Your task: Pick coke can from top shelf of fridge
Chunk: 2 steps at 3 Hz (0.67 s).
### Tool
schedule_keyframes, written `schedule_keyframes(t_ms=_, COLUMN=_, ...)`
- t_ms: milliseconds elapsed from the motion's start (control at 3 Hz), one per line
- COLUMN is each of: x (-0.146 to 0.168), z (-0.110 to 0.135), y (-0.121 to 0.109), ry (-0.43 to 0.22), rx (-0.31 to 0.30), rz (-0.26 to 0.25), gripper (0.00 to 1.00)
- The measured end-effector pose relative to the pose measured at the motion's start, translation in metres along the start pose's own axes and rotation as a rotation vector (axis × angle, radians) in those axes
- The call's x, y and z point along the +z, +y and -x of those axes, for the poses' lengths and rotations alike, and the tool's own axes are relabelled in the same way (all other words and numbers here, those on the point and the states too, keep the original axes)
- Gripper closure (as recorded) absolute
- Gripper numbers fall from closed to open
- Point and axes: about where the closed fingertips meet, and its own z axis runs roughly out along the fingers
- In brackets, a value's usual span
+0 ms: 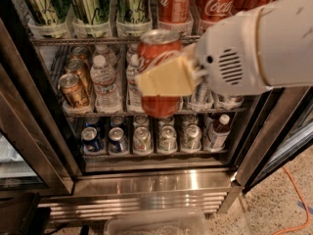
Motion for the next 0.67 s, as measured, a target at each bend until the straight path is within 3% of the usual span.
schedule_keyframes(t_ms=333, x=0.0127, z=-0.0142, y=0.0356, ry=0.079, rx=-0.036, rz=0.089, gripper=1.00)
schedule_keyframes(t_ms=667, x=0.0088, z=-0.0062, y=0.0441, ry=0.071, rx=-0.057, rz=0.086, gripper=1.00)
